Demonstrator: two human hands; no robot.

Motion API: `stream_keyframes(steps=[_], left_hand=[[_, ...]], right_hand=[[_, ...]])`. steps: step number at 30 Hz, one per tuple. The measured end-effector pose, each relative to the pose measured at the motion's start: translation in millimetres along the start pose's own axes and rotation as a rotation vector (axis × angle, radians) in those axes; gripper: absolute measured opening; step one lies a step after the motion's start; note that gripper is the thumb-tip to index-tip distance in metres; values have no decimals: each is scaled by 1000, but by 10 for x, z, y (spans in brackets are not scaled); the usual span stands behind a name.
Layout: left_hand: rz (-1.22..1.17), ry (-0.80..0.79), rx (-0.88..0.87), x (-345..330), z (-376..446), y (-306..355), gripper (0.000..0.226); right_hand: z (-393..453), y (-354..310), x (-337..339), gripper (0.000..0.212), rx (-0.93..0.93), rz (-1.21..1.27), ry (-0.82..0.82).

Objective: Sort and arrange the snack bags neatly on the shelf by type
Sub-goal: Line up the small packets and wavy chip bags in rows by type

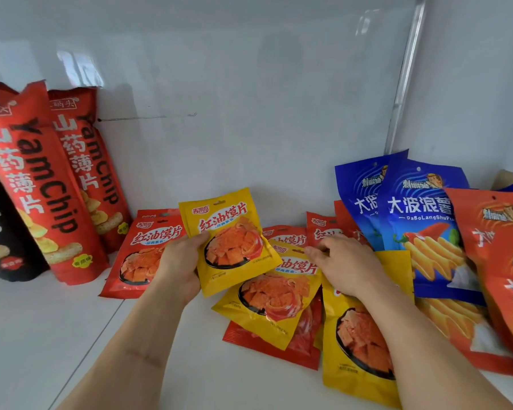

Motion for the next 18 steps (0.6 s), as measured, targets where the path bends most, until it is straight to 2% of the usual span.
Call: stream_keyframes(steps=[3,5,10,18], left_hand=[[-2,17,4,2,5,-5,15],[-21,25,-1,7,19,2,16],[-77,21,-38,-8,37,5,23],[-54,84,-102,36,47,20,21]], right_hand=[[-13,-17,4,24,37,176,40],[-14,-30,7,16,78,270,97],[20,-118,90,16,120,464,264],[238,-185,222,17,-17,638,369]])
Point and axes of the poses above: each hand's wrist, its own z-axis towards the middle knuckle, its own x-axis out of the back of the hand, y = z × x, the point moved 1 cm from there along z, towards the middle knuckle, and after that the axes turned 3 degrees about y, right-handed, at the moved point
